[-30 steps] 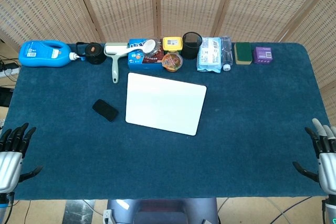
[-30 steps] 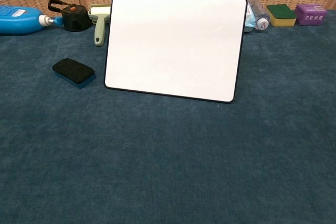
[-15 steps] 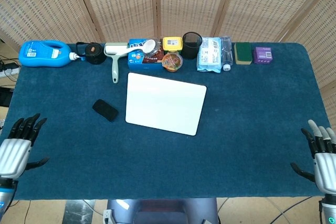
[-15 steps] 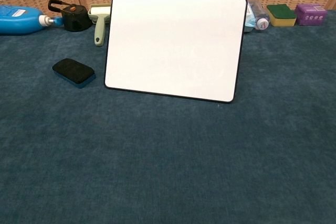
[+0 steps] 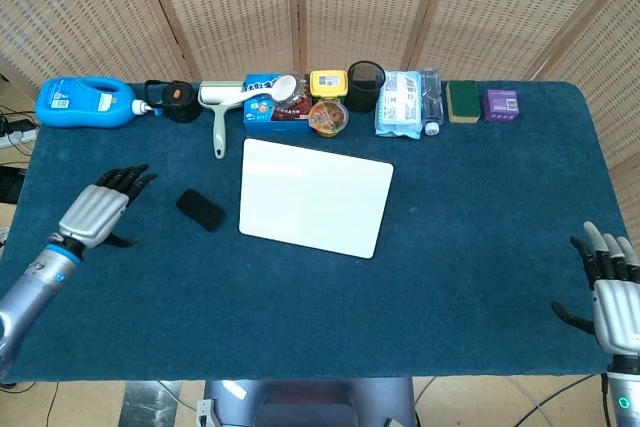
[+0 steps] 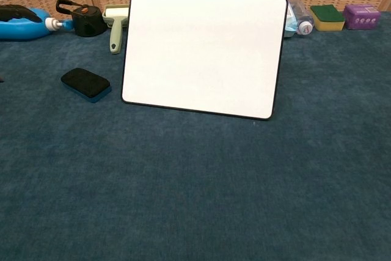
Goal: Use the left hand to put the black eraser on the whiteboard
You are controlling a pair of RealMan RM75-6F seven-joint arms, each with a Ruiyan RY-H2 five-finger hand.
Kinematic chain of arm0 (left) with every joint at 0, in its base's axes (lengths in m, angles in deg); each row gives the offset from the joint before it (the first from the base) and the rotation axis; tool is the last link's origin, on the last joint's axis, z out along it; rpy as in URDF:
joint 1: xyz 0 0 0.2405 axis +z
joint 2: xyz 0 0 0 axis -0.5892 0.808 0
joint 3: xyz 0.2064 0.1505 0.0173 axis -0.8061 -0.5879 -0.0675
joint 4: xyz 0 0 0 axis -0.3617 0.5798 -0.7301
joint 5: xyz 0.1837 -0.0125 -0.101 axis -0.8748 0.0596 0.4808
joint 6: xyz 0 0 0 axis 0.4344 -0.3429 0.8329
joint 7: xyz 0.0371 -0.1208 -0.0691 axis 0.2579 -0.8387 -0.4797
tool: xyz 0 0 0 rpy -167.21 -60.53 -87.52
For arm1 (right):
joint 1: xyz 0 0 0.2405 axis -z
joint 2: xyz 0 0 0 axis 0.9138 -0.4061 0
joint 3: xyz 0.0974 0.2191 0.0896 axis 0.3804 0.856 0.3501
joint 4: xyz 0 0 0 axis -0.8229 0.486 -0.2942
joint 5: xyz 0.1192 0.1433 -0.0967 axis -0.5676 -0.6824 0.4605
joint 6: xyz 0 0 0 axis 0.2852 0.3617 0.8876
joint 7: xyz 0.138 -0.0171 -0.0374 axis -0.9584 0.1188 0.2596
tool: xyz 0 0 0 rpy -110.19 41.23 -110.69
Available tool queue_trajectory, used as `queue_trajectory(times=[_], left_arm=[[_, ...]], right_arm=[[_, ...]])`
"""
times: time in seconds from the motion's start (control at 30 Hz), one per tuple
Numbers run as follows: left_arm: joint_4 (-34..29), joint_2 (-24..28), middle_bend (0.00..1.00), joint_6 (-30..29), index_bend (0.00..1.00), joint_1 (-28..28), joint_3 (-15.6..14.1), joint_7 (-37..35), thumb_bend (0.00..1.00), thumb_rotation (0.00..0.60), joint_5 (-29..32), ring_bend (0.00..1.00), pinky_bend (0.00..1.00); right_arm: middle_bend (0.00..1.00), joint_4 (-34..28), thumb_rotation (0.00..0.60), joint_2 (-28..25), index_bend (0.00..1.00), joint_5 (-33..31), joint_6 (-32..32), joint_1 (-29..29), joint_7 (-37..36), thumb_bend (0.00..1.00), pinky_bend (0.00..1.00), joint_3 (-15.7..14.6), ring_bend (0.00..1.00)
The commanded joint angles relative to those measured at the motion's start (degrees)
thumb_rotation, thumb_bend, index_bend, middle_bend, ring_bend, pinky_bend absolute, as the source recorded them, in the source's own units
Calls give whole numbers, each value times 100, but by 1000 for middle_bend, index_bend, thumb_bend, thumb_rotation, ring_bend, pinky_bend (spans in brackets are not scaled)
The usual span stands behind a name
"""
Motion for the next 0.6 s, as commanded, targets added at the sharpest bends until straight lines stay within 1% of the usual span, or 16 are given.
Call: queue_trajectory(times=[0.03,0.23,0.37,0.5,0.6], left_arm=[[478,-456,0,270,0,-374,40,179,110,600,48,0,83],[778,-789,0,551,0,-690,-74,258,111,600,19,21,85],[941,-987,10,759,2,-875,-102,342,111,600,89,42,120],[1068,-1198,52,944,41,-1058,-111,478,110,600,186,72,160],[1182,-1362,69,1033,60,-1147,-114,675,111,600,291,85,172]], right_arm=[[39,93,600,41,124,-135,122,-46,-18,0,0,45,26],[40,263,600,102,124,-389,346,-109,-58,0,0,110,26],[40,361,600,124,124,-519,450,-135,-92,0,0,147,26],[41,443,600,138,124,-620,534,-154,-121,0,0,171,27],[41,486,600,146,124,-684,574,-161,-138,0,0,189,27]])
